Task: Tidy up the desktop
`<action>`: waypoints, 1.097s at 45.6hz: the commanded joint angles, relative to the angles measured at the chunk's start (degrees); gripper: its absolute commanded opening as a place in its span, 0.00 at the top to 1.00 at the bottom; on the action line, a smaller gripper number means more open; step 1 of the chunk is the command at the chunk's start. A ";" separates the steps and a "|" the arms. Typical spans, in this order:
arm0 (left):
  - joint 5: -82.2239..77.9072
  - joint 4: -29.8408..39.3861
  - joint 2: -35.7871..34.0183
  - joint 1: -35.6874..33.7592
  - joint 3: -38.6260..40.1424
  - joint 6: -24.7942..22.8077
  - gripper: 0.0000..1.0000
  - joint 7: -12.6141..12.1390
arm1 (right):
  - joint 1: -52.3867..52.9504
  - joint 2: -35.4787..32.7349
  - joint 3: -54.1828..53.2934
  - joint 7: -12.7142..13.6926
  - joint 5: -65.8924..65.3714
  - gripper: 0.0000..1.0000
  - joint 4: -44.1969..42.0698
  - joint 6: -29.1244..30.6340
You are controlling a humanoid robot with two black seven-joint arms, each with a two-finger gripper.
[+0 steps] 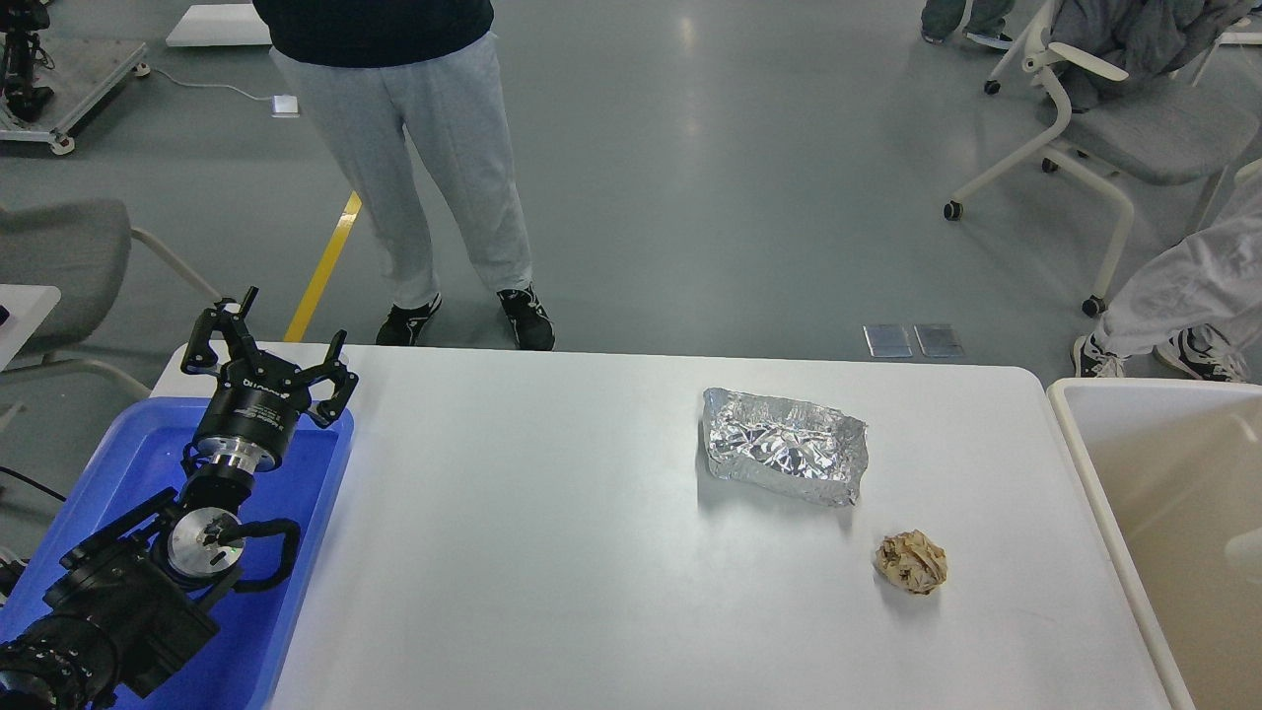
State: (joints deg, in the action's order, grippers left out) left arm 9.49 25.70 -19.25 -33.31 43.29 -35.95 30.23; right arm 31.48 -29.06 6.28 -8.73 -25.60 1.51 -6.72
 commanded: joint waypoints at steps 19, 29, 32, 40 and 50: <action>0.00 -0.04 0.00 -0.01 -0.05 0.00 0.00 0.00 | 0.34 1.02 0.05 0.30 2.66 0.22 -0.98 -4.26; 0.00 -0.04 0.00 -0.01 -0.05 0.00 0.00 0.00 | 2.62 4.10 0.23 0.30 3.54 0.02 -1.33 -14.54; 0.00 0.05 0.00 -0.01 0.04 0.00 0.00 0.00 | 3.67 4.54 0.14 0.30 3.54 0.01 -1.33 -15.16; 0.00 -0.04 0.00 -0.01 0.04 0.00 0.00 0.00 | 5.78 5.68 0.14 0.38 3.54 0.01 -1.25 -16.13; 0.00 0.05 0.00 -0.01 -0.05 0.00 0.00 0.00 | 7.19 7.17 -0.12 0.38 4.86 0.01 -0.72 -14.99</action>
State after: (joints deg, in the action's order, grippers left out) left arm 9.49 25.71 -19.24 -33.31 43.27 -35.95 30.23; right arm 36.83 -23.53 6.39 -8.39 -22.12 0.40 -21.08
